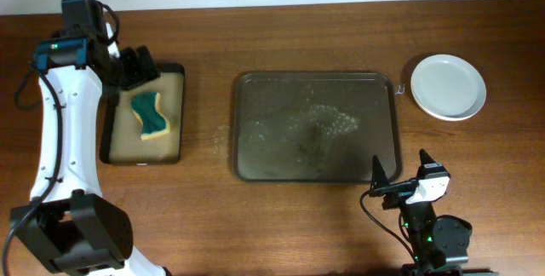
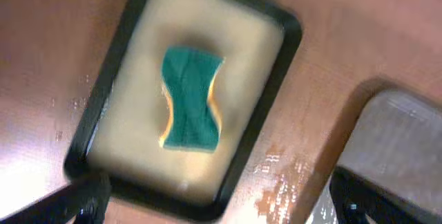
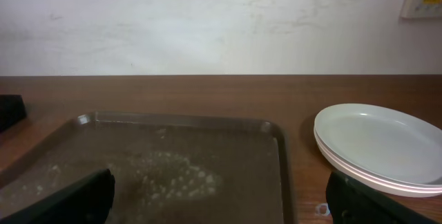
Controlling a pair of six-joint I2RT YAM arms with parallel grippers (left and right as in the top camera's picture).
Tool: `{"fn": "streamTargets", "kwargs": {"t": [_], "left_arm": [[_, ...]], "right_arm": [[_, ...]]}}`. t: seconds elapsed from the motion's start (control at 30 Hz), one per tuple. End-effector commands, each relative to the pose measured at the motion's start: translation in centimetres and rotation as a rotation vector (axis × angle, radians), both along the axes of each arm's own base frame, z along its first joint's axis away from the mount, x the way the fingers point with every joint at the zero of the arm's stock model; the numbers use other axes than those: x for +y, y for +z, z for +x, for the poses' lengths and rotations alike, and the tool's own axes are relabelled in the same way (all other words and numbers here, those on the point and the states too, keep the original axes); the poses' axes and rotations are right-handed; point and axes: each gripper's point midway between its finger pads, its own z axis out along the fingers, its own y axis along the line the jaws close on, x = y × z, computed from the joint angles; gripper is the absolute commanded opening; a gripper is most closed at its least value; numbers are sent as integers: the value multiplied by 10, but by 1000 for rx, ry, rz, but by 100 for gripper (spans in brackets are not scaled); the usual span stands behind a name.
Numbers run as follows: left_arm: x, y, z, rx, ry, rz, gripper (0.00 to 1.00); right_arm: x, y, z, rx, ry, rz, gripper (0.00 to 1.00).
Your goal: Clean dirty plates on tray and stack at the side
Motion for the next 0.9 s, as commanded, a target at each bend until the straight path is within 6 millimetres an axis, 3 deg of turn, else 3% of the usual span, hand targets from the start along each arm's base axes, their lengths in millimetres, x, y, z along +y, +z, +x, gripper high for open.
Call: {"fn": "streamTargets", "kwargs": {"t": [0.0,0.17,0.5,0.67,0.87], "left_arm": [[-5,-6,-25,77,-6,-27,99],[-18,5,-55,-75,-31,-49,99],[-42,7,-143,-686,-89,17,100],[-46,6,-160,-1000,-107,64,99],[-50,-8,-166,-1181,-107,95,99]], "right_arm": [[0,-2,0,3,-7,0,98],[0,-2,0,3,-7,0,98],[0,-2,0,3,-7,0,98],[0,-2,0,3,-7,0,98],[0,-2,0,3,-7,0,98]]}}
